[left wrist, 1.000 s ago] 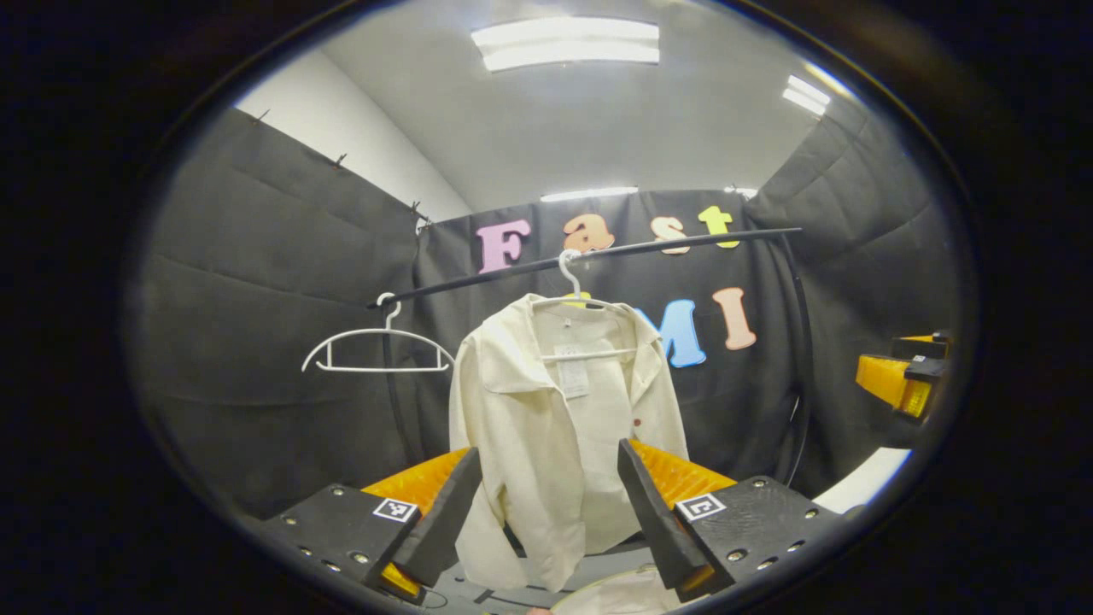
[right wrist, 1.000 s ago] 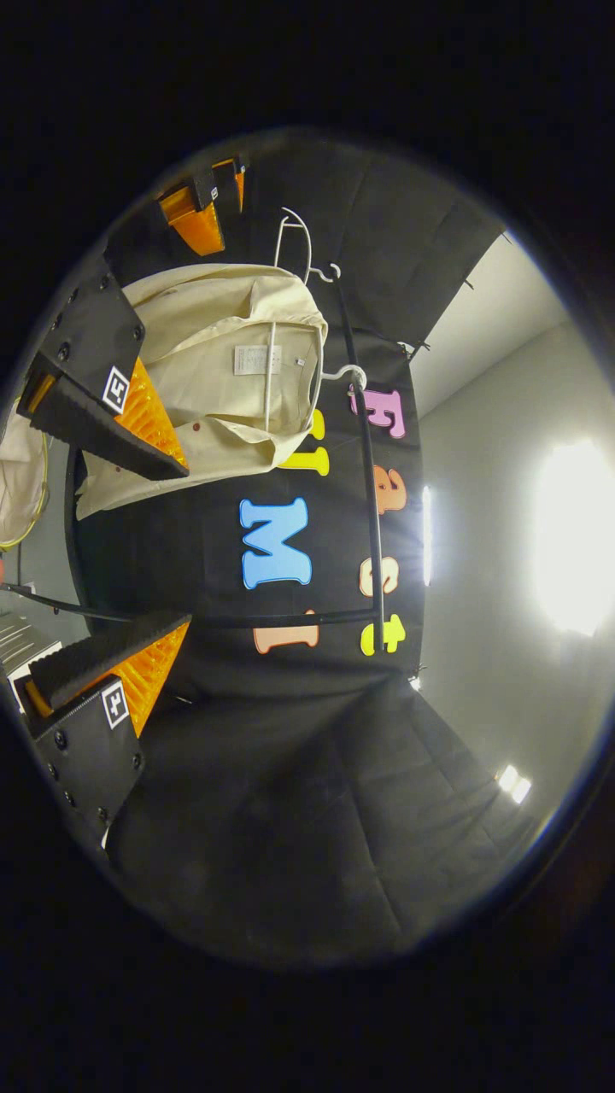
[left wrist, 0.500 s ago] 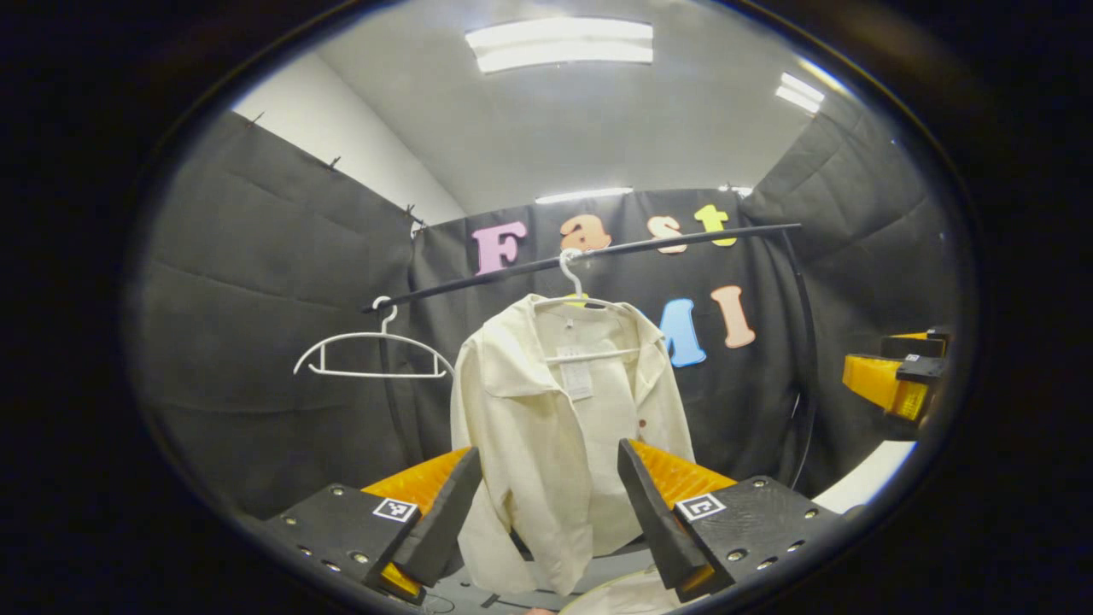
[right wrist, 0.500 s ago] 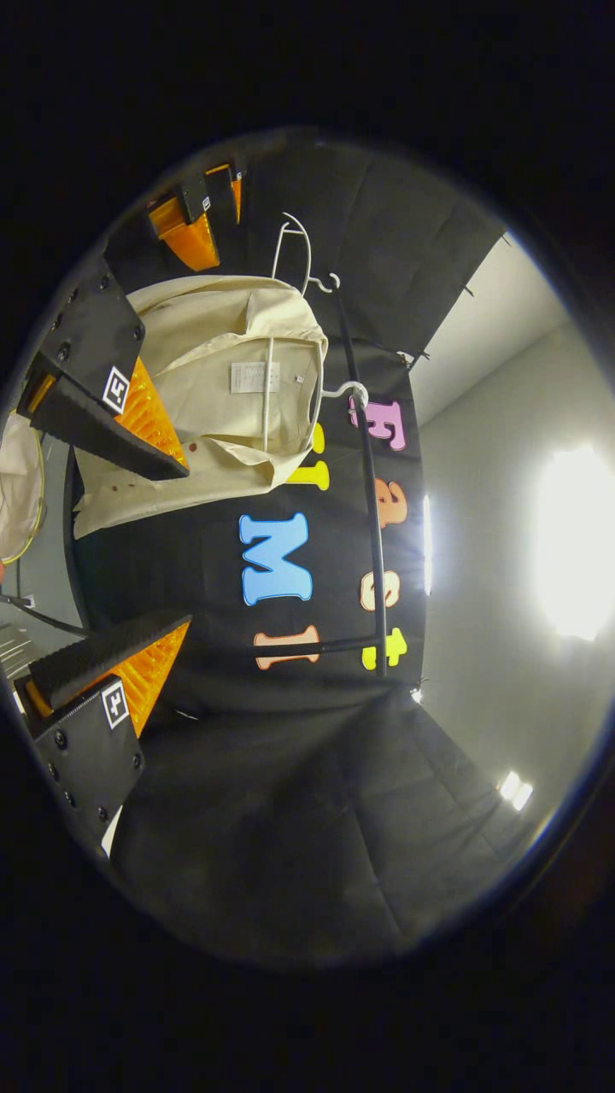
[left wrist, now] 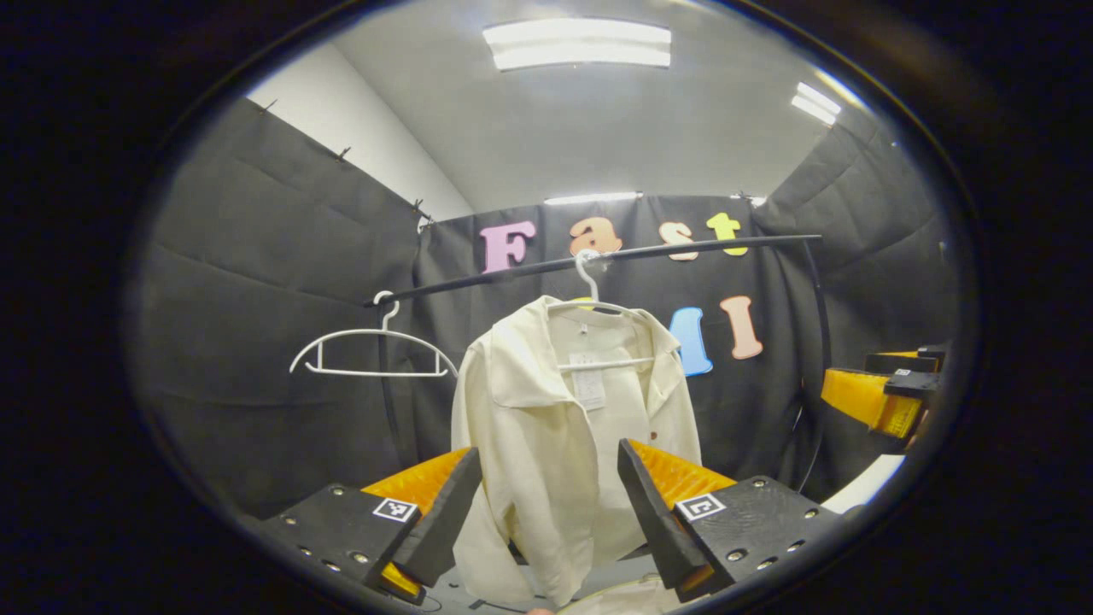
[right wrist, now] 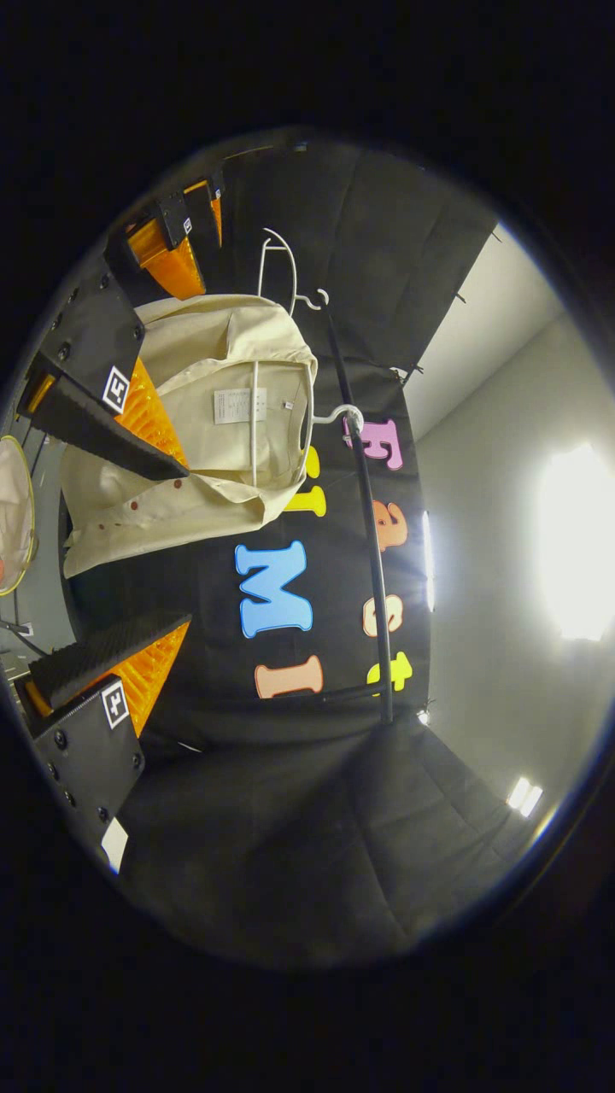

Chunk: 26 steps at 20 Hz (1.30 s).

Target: Grasp the clothes on the hanger with both hands and then place them into the laundry hamper below.

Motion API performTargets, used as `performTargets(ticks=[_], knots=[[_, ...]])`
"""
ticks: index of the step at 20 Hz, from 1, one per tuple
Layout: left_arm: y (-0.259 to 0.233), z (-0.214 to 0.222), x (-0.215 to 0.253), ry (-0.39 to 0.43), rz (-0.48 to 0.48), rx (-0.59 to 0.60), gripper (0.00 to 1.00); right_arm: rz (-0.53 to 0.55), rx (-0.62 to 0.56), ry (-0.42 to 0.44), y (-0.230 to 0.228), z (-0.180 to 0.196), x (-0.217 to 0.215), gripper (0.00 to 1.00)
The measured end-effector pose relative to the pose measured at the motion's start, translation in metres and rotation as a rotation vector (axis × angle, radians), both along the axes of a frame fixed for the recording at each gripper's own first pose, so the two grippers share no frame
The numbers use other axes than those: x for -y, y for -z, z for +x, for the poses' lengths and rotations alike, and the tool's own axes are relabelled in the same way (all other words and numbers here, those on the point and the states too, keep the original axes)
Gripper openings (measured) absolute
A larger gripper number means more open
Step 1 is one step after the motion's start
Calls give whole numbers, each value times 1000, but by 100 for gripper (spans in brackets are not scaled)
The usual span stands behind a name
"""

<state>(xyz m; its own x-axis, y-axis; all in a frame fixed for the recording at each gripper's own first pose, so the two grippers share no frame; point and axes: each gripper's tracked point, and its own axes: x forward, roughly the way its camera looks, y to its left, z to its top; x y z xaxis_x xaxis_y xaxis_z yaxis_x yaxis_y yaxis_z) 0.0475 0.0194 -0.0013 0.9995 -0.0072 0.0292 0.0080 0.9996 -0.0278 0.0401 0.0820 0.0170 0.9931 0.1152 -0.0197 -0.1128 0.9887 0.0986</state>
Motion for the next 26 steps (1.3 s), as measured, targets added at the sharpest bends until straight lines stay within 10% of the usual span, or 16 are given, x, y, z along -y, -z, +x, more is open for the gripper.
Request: performTargets(ticks=[26], knots=[[11, 134, 17, -291, 104, -75, 94, 118, 36, -326, -17, 194, -80, 96]])
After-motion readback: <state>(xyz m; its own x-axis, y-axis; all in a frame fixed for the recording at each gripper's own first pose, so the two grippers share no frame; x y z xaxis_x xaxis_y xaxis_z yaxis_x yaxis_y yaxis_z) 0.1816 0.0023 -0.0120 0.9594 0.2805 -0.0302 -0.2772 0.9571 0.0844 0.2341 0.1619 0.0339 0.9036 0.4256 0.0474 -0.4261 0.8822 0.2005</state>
